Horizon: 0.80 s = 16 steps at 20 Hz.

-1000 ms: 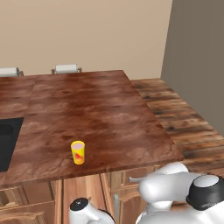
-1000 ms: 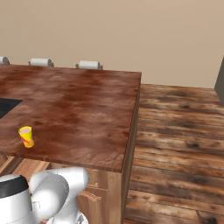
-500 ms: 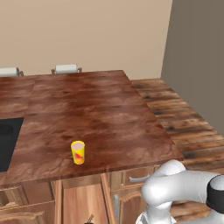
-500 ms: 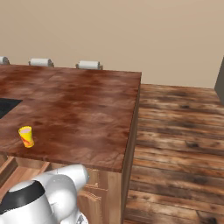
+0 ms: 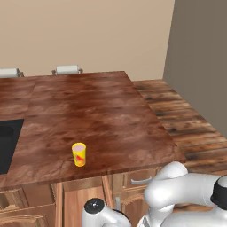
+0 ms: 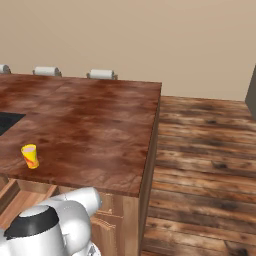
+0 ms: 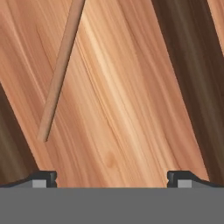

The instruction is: Pick up the straw from the left drawer and put it inside the smoothie cup.

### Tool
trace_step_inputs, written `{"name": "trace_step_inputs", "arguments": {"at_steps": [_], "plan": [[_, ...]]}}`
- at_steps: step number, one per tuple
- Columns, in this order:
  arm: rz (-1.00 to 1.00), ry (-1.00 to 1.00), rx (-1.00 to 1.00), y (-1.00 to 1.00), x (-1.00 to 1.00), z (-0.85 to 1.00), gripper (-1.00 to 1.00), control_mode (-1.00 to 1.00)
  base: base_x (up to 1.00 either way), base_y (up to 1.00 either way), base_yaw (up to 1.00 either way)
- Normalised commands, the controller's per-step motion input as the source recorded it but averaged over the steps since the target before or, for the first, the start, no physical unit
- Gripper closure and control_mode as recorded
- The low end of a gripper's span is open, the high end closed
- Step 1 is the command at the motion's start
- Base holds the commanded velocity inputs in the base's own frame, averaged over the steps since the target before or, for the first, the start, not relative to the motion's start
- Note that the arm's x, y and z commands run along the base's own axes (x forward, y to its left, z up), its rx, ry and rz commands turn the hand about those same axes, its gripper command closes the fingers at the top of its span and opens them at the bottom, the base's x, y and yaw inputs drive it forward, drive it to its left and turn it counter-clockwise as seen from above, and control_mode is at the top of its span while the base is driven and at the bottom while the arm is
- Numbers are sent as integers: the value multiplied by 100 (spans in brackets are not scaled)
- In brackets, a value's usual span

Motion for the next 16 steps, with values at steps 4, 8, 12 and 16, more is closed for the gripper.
{"name": "trace_step_inputs", "arguments": {"at_steps": [4, 8, 12, 16], "plan": [[-4, -1, 0, -11, 11, -2, -100, -100, 0, 0, 0], [0, 0, 0, 0, 27, 0, -100, -100, 0, 0, 0], [-1, 0, 0, 0, 42, 0, -100, -100, 0, 0, 0], [-1, 0, 0, 3, 42, 0, -100, -100, 0, 0, 0]]}}
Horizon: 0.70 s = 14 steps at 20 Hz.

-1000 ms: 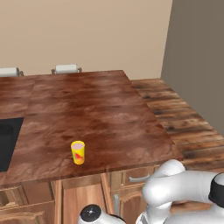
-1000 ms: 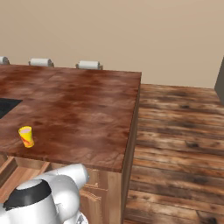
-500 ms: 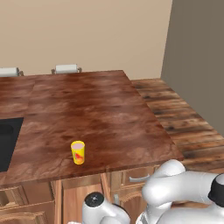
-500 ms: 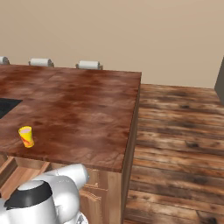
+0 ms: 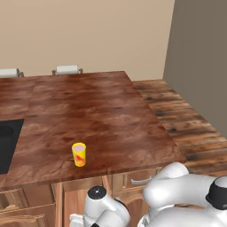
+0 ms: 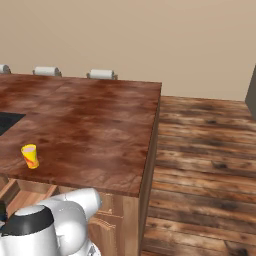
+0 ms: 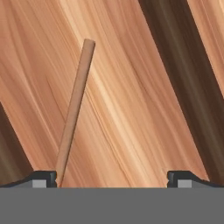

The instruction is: Pick up the straw from the left drawer and put it inside the smoothie cup.

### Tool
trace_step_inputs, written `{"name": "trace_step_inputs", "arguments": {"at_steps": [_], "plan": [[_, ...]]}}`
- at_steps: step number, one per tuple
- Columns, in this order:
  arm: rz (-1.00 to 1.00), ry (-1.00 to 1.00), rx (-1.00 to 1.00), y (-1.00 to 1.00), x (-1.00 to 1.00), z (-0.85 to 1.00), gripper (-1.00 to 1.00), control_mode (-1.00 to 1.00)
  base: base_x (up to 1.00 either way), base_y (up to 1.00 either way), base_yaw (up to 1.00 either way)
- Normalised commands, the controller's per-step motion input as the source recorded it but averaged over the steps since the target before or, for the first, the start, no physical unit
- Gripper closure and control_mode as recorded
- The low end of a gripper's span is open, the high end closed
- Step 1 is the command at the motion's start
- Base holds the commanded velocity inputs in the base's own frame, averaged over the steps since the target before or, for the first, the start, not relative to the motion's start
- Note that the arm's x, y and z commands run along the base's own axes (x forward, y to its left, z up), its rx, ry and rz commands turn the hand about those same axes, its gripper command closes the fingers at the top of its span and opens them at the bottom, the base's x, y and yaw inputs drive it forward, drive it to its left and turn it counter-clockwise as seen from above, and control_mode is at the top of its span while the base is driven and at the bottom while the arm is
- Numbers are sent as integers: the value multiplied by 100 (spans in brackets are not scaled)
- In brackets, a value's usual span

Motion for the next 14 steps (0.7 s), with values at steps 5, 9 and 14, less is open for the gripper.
{"name": "trace_step_inputs", "arguments": {"at_steps": [5, 9, 14], "plan": [[0, 0, 0, 8, 41, -1, -100, -100, 0, 0, 0], [0, 2, 0, 6, 30, -3, -100, -100, 0, 0, 0], [0, 1, -1, 0, 0, -9, -100, -100, 0, 0, 0]]}}
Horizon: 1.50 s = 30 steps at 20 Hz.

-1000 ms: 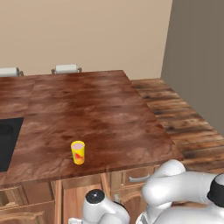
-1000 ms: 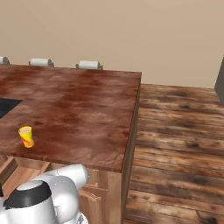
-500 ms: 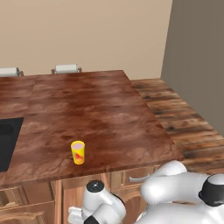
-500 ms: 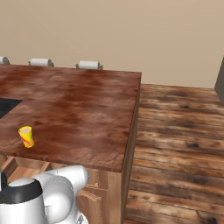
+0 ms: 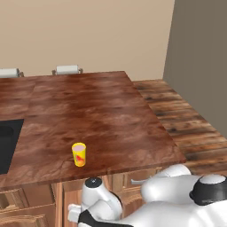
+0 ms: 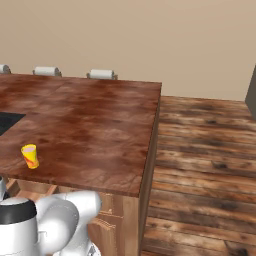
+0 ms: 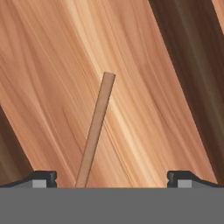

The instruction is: Pick up the straw from the left drawer and put it inside the smoothie cup.

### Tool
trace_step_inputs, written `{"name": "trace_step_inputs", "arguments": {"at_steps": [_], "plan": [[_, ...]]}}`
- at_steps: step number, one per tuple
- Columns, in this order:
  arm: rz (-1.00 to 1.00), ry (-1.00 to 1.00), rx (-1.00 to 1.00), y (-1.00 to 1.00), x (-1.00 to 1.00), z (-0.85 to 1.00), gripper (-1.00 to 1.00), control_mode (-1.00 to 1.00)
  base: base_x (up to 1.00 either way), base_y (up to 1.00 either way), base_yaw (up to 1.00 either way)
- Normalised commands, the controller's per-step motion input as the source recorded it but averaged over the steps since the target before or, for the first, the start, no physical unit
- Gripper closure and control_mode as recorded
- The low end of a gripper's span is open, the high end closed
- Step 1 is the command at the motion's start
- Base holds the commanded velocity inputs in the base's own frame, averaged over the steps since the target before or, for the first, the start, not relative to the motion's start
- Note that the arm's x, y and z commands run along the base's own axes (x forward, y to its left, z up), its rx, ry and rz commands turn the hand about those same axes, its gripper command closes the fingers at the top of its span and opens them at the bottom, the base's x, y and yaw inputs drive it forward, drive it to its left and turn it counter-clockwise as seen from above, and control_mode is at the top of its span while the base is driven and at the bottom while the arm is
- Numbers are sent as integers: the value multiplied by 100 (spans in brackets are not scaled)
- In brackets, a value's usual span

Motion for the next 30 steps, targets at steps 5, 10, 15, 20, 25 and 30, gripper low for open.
{"name": "trace_step_inputs", "arguments": {"at_steps": [5, 10, 15, 20, 25, 30], "plan": [[0, 1, 0, 8, 0, -21, -100, -100, 0, 0, 0], [0, 0, 0, 8, 3, -21, -100, -100, 0, 0, 0], [0, 3, 0, 12, 11, -22, -100, -100, 0, 0, 0], [0, 7, -6, 28, 13, -18, -100, -100, 0, 0, 0], [0, 10, -9, 31, 8, -24, -100, -100, 0, 0, 0], [0, 9, -12, 34, 0, -30, -100, -100, 0, 0, 0]]}}
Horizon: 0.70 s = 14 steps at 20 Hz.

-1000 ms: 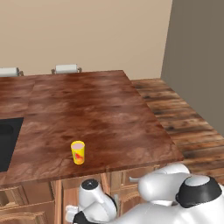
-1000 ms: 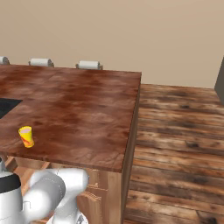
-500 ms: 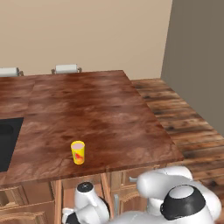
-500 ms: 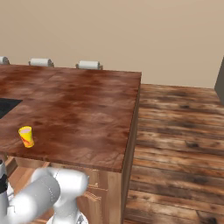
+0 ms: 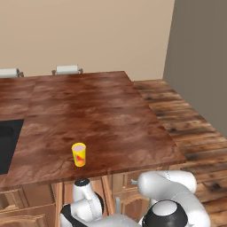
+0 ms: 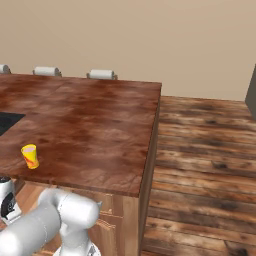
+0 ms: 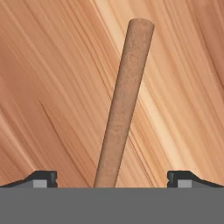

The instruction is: Pick up the straw from the left drawer and put it inside the smoothie cup.

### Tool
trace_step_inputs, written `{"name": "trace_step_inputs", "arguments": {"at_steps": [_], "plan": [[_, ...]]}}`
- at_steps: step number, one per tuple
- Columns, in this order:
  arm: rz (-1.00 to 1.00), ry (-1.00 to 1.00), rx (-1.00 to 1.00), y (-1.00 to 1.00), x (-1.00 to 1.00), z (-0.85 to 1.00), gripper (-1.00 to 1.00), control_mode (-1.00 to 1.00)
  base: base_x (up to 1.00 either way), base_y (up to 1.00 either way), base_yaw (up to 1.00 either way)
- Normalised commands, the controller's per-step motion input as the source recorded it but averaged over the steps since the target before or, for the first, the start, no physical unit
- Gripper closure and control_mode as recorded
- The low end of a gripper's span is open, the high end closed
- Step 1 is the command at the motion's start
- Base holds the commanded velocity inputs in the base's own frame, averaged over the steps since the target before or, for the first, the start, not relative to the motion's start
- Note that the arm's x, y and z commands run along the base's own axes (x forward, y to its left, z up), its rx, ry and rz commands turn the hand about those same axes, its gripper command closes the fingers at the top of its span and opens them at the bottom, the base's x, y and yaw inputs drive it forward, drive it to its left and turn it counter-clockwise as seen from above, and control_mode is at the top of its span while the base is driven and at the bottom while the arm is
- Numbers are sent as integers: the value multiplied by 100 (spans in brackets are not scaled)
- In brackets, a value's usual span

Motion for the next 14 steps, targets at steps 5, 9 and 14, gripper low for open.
{"name": "trace_step_inputs", "arguments": {"at_steps": [5, 9, 14], "plan": [[-2, 0, -16, 32, -21, -67, 100, -100, 0, 0, 0], [-4, -3, -21, 40, -64, -78, 100, -100, 0, 0, 0], [-1, -1, -13, 27, -80, -66, 100, -100, 0, 0, 0]]}}
